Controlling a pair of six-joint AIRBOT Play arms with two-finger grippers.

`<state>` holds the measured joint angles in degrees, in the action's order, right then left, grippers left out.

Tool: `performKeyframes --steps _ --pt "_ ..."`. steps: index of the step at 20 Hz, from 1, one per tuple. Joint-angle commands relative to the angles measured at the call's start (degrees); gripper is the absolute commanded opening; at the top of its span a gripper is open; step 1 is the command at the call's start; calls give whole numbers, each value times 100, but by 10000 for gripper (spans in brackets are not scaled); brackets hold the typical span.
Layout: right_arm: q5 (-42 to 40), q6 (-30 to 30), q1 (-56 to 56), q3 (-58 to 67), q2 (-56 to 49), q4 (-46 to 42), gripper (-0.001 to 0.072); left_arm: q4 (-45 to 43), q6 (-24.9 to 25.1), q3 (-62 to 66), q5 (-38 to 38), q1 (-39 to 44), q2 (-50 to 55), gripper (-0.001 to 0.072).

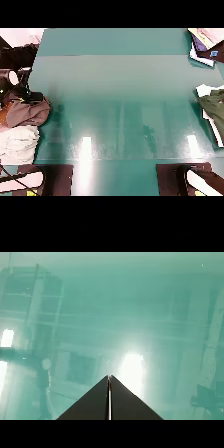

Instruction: Fold the shirts.

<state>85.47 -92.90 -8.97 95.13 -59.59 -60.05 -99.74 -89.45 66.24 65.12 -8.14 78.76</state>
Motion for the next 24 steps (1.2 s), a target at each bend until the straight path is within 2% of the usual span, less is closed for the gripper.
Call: performKeyframes --steps 1,4,7,8,11,14,15,17,21,24 --pt "-7 -2 4 0 4 4 21 282 -50 105 28 -17 -127 26" --pt "-118 -2 4 76 4 11 22 671 372 745 -2 219 -841 25" --pt "-494 -2 4 433 4 11 22 1777 1696 1928 680 804 -1626 26" --pt "-586 -2 4 562 4 11 22 2153 1821 2319 907 1027 -1799 26" --pt "-817 -2 4 866 4 7 22 3401 1825 3462 1080 1770 -2037 26" --pt "-824 -2 4 1019 4 9 22 4489 2120 3978 640 2505 -2028 26" --pt "-831 -2 4 1023 7 15 22 4522 2155 3976 437 2774 -1996 26" --pt "-752 -2 4 1023 7 13 21 4503 2151 3976 522 3145 -1727 26" --pt "-605 -2 4 1023 7 15 22 4509 2109 3952 1569 3515 -555 27" --pt "-476 -2 4 1023 7 11 22 4629 1825 3945 1847 3578 562 28"
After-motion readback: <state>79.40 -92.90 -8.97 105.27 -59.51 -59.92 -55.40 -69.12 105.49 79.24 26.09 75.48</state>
